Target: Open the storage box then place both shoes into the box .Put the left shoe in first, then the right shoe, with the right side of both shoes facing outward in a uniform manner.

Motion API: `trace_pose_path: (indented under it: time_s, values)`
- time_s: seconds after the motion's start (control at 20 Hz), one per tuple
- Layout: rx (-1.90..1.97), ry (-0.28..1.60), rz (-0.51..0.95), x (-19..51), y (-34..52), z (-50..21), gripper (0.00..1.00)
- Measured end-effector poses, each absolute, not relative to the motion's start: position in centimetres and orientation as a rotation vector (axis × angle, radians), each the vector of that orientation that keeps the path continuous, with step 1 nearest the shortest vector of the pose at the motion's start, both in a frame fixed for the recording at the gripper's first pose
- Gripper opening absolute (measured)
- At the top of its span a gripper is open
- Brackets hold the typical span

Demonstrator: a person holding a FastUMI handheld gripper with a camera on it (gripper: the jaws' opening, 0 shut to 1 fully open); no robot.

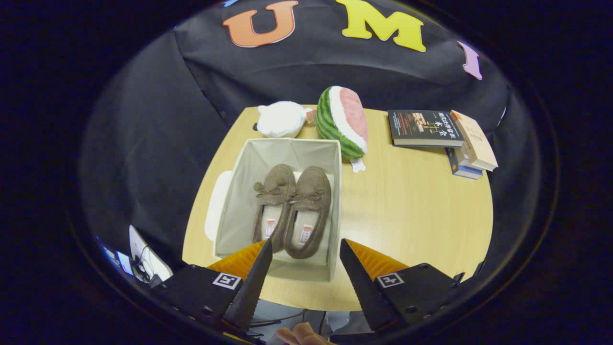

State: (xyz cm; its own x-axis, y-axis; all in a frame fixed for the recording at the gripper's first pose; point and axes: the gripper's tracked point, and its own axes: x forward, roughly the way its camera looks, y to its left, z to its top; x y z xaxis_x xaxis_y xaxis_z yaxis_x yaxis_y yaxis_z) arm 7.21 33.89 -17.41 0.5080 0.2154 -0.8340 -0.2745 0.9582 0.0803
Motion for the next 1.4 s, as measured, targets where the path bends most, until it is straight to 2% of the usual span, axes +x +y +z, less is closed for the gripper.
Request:
trace_pose_path:
  time_s: [0.25, 0.65, 0.95, 1.4]
  values:
    - [-0.043, 0.787, 0.277, 5.8, 28.2, -9.8, 0.93]
    - [-0.015, 0.441, 0.105, 5.3, 17.5, 0.8, 0.94]
    - [0.021, 0.188, 0.060, 2.8, 14.7, 7.6, 0.94]
    - [-0.001, 0.062, 0.039, 1.2, 14.6, 11.3, 0.93]
